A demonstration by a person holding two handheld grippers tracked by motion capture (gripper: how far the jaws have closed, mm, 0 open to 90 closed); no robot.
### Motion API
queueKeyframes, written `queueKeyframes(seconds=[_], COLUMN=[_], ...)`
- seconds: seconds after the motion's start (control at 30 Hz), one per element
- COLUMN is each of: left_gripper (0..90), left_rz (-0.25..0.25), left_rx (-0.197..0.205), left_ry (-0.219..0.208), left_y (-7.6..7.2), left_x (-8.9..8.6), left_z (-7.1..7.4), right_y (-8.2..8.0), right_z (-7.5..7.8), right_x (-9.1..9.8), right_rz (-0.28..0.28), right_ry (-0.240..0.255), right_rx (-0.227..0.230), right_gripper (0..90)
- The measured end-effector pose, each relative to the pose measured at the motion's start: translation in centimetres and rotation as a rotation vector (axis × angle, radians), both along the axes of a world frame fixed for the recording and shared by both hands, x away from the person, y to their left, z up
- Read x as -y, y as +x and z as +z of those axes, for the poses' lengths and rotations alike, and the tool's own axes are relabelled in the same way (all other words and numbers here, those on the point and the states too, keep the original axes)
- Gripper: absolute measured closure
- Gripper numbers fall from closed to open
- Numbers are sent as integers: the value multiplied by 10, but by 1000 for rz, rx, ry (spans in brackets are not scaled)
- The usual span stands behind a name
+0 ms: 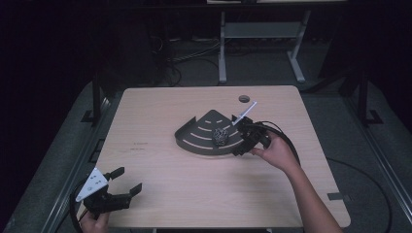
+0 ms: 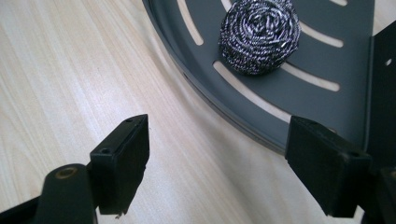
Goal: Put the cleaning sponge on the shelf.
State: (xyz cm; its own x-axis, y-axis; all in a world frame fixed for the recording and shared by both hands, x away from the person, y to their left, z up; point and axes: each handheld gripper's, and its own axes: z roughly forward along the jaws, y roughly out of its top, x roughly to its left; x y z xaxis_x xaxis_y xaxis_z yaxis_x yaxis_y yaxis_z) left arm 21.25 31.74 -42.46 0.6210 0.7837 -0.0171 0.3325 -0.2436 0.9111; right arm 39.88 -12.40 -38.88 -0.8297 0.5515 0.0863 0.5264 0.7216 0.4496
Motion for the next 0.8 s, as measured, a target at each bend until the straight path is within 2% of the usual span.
queueKeyframes(seconds=[0.8], left_gripper=[133], left_rz=[0], left_rx=[-1], left_ry=[2], left_y=[0], left_x=[1], left_z=[-1], right_y=[-18], right_z=[-20], right_x=[24], right_rz=[-30], right_ry=[29], right_rx=[-22], right_gripper=[211])
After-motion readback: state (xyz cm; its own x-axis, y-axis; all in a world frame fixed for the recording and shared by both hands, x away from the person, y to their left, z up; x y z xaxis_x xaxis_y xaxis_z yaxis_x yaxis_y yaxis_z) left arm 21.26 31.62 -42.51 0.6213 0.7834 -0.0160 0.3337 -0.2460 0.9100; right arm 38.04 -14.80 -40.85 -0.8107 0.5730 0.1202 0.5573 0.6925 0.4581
